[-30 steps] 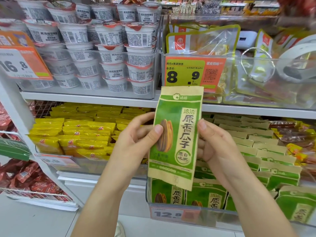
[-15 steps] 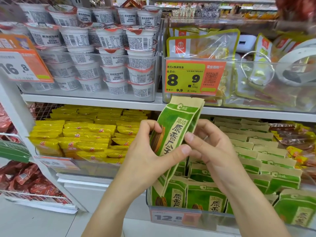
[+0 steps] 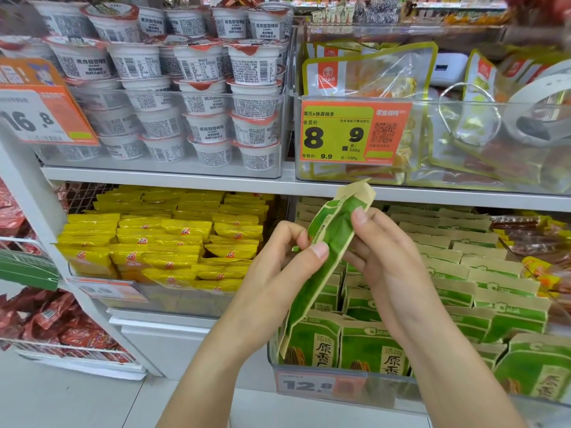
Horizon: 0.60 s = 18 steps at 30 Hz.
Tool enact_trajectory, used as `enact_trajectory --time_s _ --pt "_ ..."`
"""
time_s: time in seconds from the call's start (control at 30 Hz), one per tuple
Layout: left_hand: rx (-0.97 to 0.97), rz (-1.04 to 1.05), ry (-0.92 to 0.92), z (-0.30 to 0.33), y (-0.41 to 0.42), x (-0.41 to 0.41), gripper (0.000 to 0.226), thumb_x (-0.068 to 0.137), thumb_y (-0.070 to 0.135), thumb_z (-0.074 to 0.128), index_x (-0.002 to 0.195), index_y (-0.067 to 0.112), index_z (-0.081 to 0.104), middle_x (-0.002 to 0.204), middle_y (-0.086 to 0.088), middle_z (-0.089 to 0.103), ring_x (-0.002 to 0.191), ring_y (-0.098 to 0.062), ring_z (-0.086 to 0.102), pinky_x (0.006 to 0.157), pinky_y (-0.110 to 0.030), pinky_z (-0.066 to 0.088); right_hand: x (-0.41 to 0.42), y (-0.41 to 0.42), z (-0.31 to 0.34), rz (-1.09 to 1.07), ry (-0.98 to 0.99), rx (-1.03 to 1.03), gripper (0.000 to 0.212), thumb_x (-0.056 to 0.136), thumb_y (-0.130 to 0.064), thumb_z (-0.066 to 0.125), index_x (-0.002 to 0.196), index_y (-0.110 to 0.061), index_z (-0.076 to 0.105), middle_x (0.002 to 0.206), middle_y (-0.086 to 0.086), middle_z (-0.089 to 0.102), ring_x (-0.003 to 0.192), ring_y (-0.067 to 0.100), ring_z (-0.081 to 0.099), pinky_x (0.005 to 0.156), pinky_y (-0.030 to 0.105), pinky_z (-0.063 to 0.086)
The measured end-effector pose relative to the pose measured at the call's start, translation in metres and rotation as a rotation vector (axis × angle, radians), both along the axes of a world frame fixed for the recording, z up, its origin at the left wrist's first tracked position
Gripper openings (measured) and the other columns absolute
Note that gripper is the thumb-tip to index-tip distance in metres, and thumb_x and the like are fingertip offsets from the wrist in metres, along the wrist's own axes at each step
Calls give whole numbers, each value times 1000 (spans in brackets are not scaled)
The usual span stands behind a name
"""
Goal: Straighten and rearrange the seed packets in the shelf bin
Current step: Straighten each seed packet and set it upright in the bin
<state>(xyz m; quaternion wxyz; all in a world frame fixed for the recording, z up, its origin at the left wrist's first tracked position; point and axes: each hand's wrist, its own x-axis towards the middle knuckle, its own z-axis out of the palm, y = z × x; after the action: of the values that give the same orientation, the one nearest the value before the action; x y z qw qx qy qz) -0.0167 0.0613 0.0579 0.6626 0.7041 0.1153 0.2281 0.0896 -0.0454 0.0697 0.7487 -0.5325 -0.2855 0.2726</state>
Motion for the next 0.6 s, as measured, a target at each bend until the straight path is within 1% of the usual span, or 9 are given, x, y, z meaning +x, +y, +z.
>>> enact_trajectory --time_s 0.1,0.17,0.2,0.27,0.33,0.4,0.5,0.57,0.6 --pt "17 6 9 0 1 0 53 76 57 56 96 9 47 86 -18 52 81 -23 53 75 -61 48 -1 0 0 -5 -35 -23 25 82 -38 57 89 -16 67 97 3 74 96 16 69 84 24 51" --pt "10 10 -12 1 1 -1 52 76 55 57 95 9 46 84 -16 52 79 -23 52 69 -58 48 -2 0 0 -15 -65 -31 29 82 -41 58 92 -16 67 99 4 74 98 16 69 87 25 51" --pt "7 18 -36 1 1 -1 52 76 54 59 95 7 45 83 -12 52 77 -21 52 65 -52 47 -2 0 -1 -13 -82 -29 34 81 -46 60 94 -16 67 102 4 73 101 16 68 90 28 51" --pt "-1 61 -108 2 2 -2 54 75 50 60 95 3 44 84 -11 54 75 -19 53 63 -38 46 -3 0 -2 27 -139 -42 53 74 -63 66 101 -17 66 111 3 71 109 18 64 96 33 48" --pt "-28 134 -188 3 2 -3 55 74 48 61 96 1 44 90 -17 59 80 -21 57 67 -31 49 -4 -1 -3 104 -195 -80 69 61 -74 69 107 -22 64 119 -4 67 116 12 60 95 26 49" --pt "-75 207 -266 3 2 -3 48 74 47 61 96 6 47 96 -17 60 86 -21 58 73 -32 50 -5 -2 -3 176 -249 -131 73 51 -78 71 105 -30 63 125 -13 64 120 2 56 97 16 46" --pt "-148 284 -324 4 1 -1 40 75 50 59 95 16 50 94 -9 57 83 -24 57 71 -33 49 -9 -2 -4 255 -332 -204 66 47 -80 72 96 -38 61 129 -18 60 123 -5 51 104 13 38" --pt "-179 320 -329 4 -1 1 39 74 53 59 94 21 50 94 -10 56 82 -26 56 71 -40 48 -13 -1 -5 273 -401 -241 62 51 -75 73 93 -32 58 117 -24 64 117 -5 54 101 13 39" --pt "-189 333 -331 5 -1 1 40 74 54 59 94 22 50 96 -9 56 81 -24 55 71 -40 47 -14 0 -6 277 -428 -252 58 55 -69 75 93 -28 57 107 -24 65 111 -4 57 97 14 41"
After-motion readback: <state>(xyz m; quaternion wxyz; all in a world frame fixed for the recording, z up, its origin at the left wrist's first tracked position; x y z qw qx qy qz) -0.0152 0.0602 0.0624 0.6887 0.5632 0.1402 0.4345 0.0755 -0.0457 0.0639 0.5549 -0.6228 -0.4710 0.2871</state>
